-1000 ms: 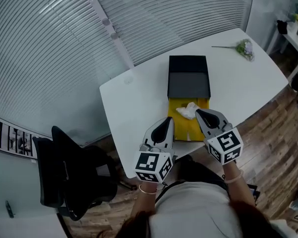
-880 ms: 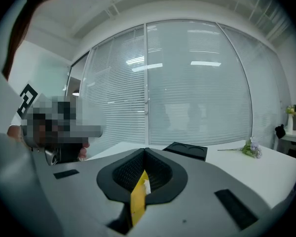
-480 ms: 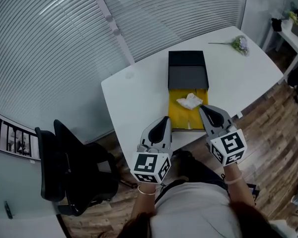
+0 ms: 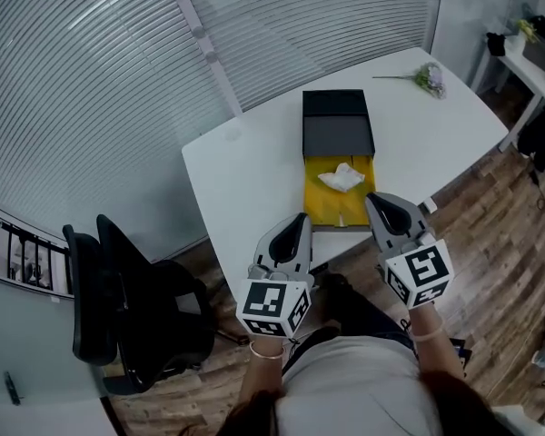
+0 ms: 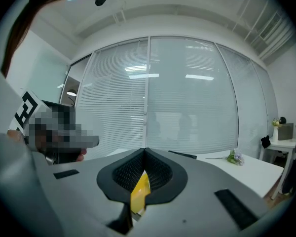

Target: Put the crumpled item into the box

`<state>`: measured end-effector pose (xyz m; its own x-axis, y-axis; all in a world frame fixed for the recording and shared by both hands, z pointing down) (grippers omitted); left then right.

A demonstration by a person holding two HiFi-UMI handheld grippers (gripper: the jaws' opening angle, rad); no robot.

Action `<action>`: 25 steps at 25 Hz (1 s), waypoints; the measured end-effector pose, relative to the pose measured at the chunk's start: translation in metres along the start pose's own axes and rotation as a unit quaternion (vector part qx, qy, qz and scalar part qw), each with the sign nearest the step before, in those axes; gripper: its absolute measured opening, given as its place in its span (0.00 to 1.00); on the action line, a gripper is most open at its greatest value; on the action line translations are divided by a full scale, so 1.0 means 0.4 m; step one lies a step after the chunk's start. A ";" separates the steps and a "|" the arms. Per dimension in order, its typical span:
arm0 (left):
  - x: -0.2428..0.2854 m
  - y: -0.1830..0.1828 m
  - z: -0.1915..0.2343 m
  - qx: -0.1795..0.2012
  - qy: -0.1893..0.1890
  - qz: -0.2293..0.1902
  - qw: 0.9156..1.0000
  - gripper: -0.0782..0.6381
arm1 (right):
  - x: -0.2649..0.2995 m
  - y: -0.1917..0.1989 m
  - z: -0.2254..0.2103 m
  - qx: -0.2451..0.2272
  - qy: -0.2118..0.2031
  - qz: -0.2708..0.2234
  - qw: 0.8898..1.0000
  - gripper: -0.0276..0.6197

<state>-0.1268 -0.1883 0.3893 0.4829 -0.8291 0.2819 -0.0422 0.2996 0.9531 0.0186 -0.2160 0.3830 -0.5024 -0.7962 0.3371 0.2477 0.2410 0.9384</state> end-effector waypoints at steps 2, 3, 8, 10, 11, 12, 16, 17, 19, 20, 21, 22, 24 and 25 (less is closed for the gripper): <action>-0.011 0.008 -0.010 -0.003 0.002 0.001 1.000 0.13 | -0.013 0.004 0.005 -0.007 0.001 0.006 1.000 0.08; -0.016 0.010 -0.013 -0.004 0.002 0.002 1.000 0.13 | -0.018 0.005 0.006 -0.011 0.002 0.008 1.000 0.08; -0.036 0.010 -0.027 -0.006 0.002 -0.001 1.000 0.13 | -0.043 -0.004 0.018 -0.019 0.003 0.005 1.000 0.08; -0.042 0.007 -0.033 -0.003 0.001 -0.004 1.000 0.13 | -0.050 -0.013 0.025 -0.025 0.001 0.001 1.000 0.08; -0.046 0.008 -0.036 -0.002 0.001 -0.004 1.000 0.13 | -0.055 -0.013 0.030 -0.026 0.001 0.001 1.000 0.08; -0.050 0.008 -0.039 -0.001 0.001 -0.005 1.000 0.13 | -0.060 -0.012 0.034 -0.026 0.001 0.000 1.000 0.08; -0.061 0.007 -0.050 0.003 0.001 -0.006 1.000 0.13 | -0.076 -0.010 0.044 -0.026 0.002 -0.003 1.000 0.08; -0.063 0.007 -0.052 0.004 0.001 -0.006 1.000 0.13 | -0.079 -0.009 0.044 -0.023 0.004 -0.004 1.000 0.08; -0.068 0.008 -0.056 0.005 0.001 -0.007 1.000 0.13 | -0.085 -0.005 0.042 -0.017 0.007 -0.006 1.000 0.08; -0.070 0.008 -0.057 0.005 0.001 -0.007 1.000 0.13 | -0.087 -0.004 0.043 -0.016 0.008 -0.006 1.000 0.08; -0.072 0.009 -0.059 0.006 0.001 -0.006 1.000 0.13 | -0.089 -0.005 0.045 -0.017 0.008 -0.007 1.000 0.08; -0.074 0.009 -0.062 0.006 0.001 -0.006 1.000 0.13 | -0.092 -0.006 0.045 -0.018 0.008 -0.007 1.000 0.08; -0.078 0.008 -0.067 0.007 0.001 -0.006 1.000 0.13 | -0.096 -0.006 0.045 -0.019 0.011 -0.007 1.000 0.08; -0.079 0.009 -0.070 0.007 0.001 -0.006 1.000 0.13 | -0.098 -0.004 0.044 -0.020 0.013 -0.005 1.000 0.08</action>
<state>-0.1179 -0.1478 0.3806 0.4859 -0.8313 0.2700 -0.0480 0.2830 0.9579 0.0232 -0.1755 0.3698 -0.4829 -0.8129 0.3255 0.2764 0.2112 0.9376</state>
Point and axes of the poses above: the fingertips, and each gripper's own axes: x forward along the fingers, z to its left, y out of its underside, the point moved 3 cm from there along -x, backward along the fingers, and after that the axes turned 12 degrees about z, right-handed, at the moved point
